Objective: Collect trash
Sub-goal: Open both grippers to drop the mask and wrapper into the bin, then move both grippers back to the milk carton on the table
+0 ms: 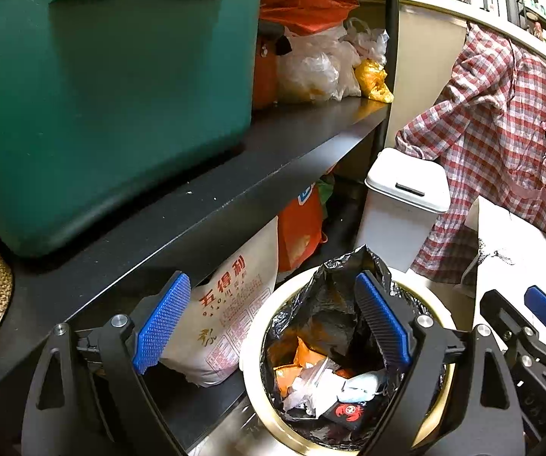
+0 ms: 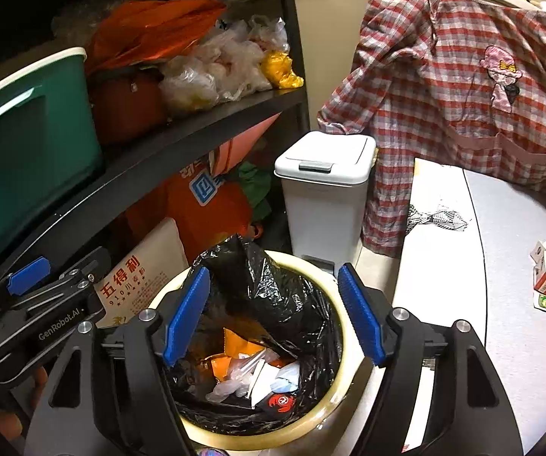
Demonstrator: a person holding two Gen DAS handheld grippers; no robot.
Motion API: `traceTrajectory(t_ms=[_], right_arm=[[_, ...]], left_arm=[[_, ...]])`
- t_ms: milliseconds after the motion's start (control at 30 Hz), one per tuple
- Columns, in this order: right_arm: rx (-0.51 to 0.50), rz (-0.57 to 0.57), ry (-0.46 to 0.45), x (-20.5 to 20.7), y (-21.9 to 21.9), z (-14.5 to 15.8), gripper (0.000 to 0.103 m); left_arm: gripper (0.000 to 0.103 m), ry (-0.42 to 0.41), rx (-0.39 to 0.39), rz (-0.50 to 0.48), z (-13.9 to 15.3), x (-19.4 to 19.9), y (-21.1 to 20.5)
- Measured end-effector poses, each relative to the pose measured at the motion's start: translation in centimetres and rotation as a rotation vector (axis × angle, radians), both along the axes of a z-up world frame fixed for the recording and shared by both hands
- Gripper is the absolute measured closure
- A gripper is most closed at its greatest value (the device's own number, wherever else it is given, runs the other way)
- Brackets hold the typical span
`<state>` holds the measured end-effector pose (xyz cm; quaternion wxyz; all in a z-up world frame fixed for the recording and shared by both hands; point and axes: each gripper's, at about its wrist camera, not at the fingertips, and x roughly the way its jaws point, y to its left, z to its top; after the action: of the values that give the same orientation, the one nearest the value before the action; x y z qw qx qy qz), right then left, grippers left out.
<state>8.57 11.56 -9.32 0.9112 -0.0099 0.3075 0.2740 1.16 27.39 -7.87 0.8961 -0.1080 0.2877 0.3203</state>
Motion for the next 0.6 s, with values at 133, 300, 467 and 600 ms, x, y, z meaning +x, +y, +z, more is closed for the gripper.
traceTrajectory(t_ms=[133,300,467,600], right_arm=[[0.0,-0.005,-0.02,-0.9,-0.9,1.0,0.029],[-0.002,-0.018,-0.056,-1.9,-2.9,2.8,0.026],[0.005,-0.099,-0.095,-1.8,-7.1,4.5,0.023],[0.02,-0.188,-0.086,-0.7,-11.7,5.0,0.023]], left_arm=[[0.016,-0.036,-0.025,-0.011,0.5,-0.5,-0.5],[0.016,-0.073,-0.049,-0.054,1.3,-0.1,-2.1],[0.016,-0.084,-0.005,-0.133,1.8,1.1,-5.4],[0.016,-0.088,-0.003,-0.191,2.1,2.2,-7.9]])
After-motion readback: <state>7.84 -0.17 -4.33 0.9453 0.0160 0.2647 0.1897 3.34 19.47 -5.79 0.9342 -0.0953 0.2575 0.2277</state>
